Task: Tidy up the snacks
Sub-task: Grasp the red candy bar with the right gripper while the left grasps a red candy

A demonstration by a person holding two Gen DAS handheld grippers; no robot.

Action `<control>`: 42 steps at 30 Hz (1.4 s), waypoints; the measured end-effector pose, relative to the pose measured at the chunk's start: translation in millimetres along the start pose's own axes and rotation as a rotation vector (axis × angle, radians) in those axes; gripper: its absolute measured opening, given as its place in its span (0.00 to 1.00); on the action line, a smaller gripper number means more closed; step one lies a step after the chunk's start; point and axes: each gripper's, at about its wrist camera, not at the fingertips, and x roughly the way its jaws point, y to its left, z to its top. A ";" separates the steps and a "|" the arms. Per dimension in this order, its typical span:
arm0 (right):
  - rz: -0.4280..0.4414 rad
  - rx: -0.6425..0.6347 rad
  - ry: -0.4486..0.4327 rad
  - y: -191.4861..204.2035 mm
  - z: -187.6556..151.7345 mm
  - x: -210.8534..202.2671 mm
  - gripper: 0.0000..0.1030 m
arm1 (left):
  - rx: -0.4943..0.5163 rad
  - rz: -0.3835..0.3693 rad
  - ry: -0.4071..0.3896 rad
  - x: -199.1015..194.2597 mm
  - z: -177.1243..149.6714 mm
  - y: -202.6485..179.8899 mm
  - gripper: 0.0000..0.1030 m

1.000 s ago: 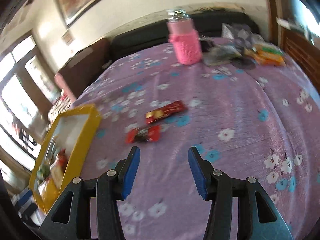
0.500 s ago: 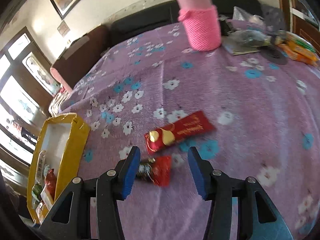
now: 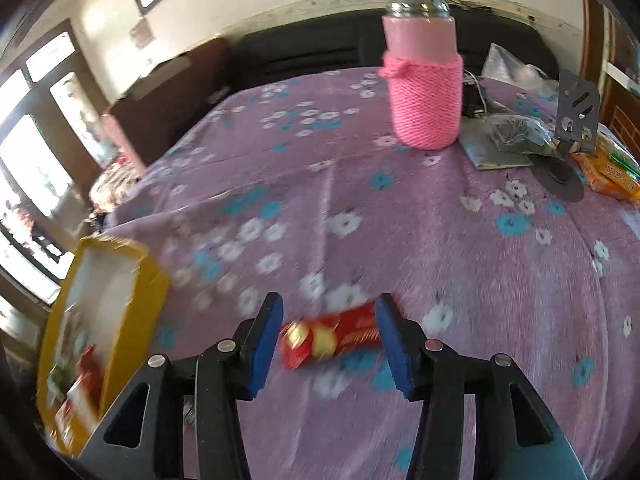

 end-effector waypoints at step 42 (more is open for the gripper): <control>0.227 0.140 -0.071 -41.3 -95.8 -61.4 0.24 | -0.003 0.080 0.184 138.8 84.4 -29.3 0.46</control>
